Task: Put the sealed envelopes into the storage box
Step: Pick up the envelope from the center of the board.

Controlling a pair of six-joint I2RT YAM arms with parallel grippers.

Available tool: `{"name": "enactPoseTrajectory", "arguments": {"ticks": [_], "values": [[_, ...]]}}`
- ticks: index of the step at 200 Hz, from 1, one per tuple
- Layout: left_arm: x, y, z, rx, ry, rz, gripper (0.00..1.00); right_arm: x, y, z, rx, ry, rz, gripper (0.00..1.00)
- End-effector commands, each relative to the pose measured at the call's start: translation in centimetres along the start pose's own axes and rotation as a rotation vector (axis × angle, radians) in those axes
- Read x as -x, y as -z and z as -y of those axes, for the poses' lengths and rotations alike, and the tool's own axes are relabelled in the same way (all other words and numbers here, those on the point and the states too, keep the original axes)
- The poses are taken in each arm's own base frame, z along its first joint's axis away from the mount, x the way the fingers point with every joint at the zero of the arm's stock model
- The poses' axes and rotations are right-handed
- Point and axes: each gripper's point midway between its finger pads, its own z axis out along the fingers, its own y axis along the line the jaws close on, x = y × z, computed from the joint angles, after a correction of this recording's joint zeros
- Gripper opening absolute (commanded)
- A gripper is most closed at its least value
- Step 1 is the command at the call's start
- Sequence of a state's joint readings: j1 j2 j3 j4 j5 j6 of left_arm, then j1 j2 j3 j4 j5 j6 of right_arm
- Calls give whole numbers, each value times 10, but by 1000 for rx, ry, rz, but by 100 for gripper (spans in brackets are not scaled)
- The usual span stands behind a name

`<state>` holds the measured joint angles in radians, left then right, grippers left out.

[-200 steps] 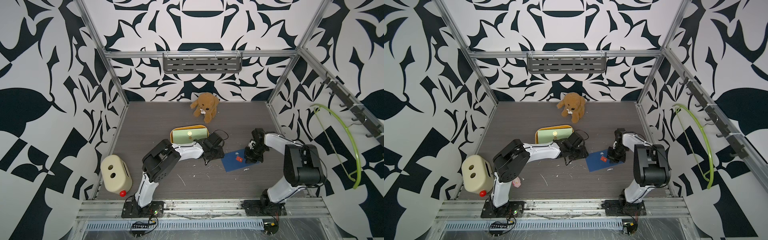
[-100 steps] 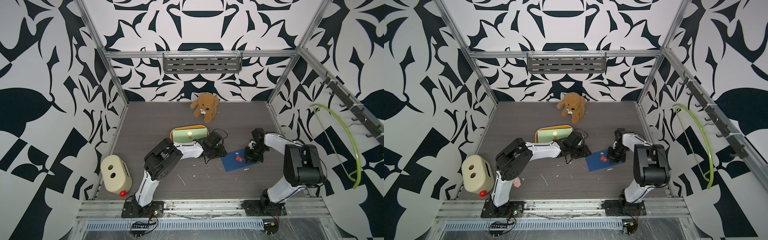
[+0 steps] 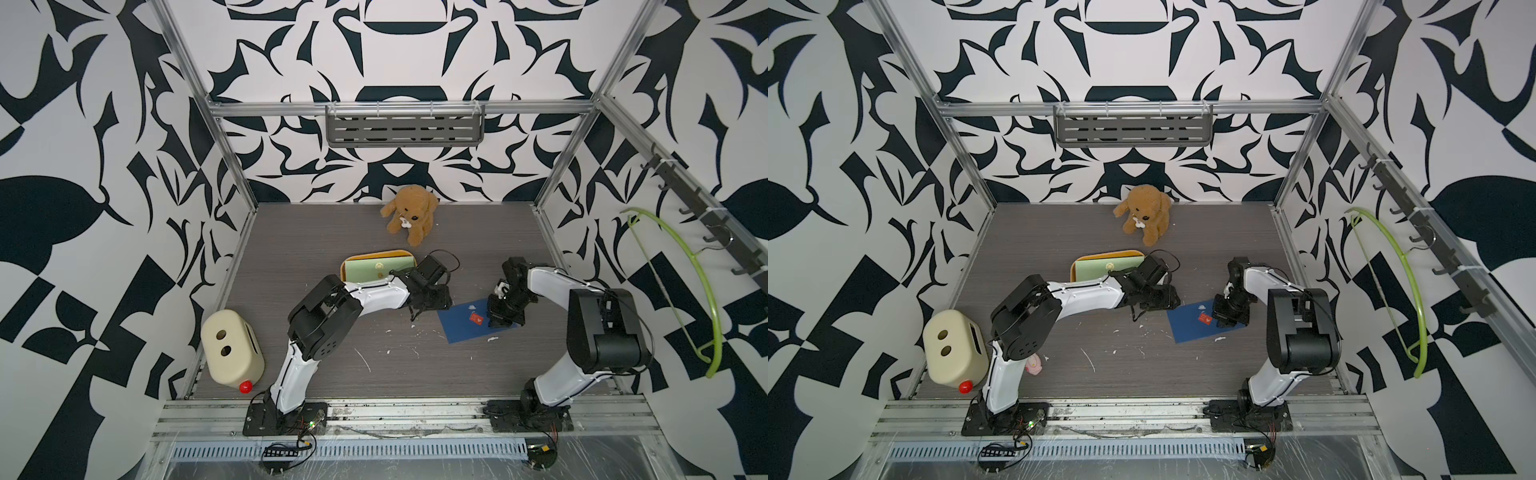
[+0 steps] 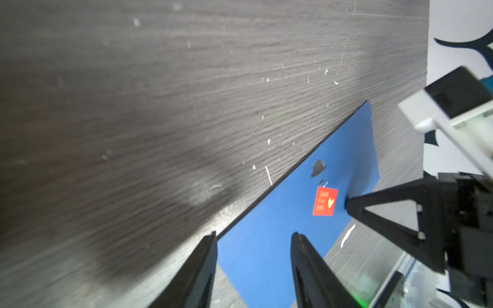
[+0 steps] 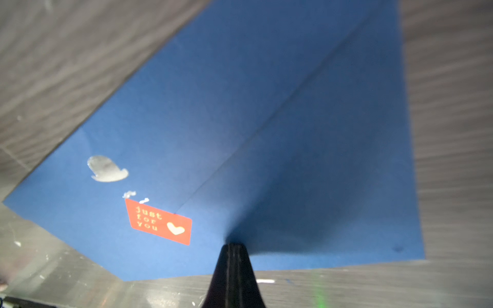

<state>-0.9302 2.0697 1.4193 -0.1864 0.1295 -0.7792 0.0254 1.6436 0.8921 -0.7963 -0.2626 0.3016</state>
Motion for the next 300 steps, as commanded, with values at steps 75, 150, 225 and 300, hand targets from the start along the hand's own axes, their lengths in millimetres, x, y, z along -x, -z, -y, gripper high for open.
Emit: {"name": "enactPoseTrajectory", "arguments": {"ticks": [75, 150, 225, 300], "values": [[-6, -4, -10, 103, -244, -119, 53, -14, 36, -50, 37, 140, 64, 29], [19, -5, 26, 19, -280, -91, 53, -24, 34, -7, 61, -131, 102, 57], [11, -6, 3, 99, -208, -93, 54, -15, 32, 12, -11, -156, 126, 66], [-43, 47, -39, 158, 233, -60, 56, 42, 52, 13, -131, 20, 192, 99]]}}
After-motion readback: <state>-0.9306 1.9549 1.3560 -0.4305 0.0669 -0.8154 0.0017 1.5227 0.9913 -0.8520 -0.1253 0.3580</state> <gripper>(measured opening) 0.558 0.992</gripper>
